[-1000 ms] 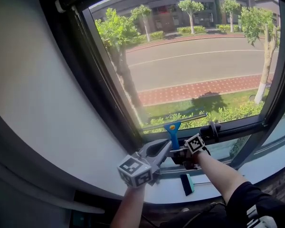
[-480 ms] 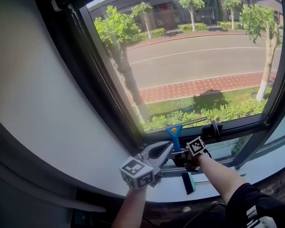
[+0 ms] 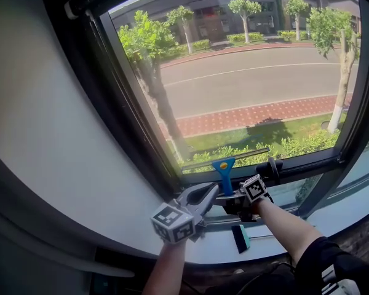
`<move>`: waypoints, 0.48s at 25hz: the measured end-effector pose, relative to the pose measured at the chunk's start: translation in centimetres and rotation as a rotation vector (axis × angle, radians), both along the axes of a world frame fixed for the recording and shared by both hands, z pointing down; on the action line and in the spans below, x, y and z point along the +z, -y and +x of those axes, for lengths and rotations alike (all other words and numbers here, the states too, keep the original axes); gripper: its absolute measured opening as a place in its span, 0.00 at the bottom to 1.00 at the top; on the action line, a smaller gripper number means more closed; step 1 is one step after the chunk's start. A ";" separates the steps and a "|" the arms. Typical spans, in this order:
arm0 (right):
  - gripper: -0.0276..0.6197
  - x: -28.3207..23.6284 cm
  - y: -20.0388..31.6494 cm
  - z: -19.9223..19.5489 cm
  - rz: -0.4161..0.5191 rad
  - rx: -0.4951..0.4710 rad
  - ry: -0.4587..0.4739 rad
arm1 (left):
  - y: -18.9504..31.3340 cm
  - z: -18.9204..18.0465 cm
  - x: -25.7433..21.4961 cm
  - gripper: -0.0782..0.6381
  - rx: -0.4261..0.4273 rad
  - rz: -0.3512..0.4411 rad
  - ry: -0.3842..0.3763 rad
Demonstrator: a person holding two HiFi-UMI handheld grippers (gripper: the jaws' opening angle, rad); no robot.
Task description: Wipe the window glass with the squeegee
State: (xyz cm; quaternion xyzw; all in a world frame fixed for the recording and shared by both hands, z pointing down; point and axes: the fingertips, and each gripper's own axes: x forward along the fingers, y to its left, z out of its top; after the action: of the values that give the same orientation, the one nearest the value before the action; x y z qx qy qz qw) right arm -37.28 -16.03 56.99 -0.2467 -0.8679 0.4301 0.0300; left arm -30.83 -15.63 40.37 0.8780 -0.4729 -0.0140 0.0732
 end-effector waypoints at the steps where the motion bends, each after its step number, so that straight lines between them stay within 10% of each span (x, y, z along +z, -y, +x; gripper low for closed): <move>1: 0.05 -0.7 0.1 0.3 0.014 0.001 0.014 | 0.0 0.0 0.1 0.11 0.002 0.003 -0.007; 12: 0.05 -10.8 2.3 5.8 0.285 0.095 0.145 | 1.0 0.9 0.2 0.11 -0.025 0.040 -0.048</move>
State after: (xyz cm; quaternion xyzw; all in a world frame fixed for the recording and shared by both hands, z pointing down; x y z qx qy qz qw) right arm -31.53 -18.38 46.22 -0.2288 -0.9308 0.2845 -0.0184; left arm -29.94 -16.59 40.55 0.8728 -0.4814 -0.0455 0.0666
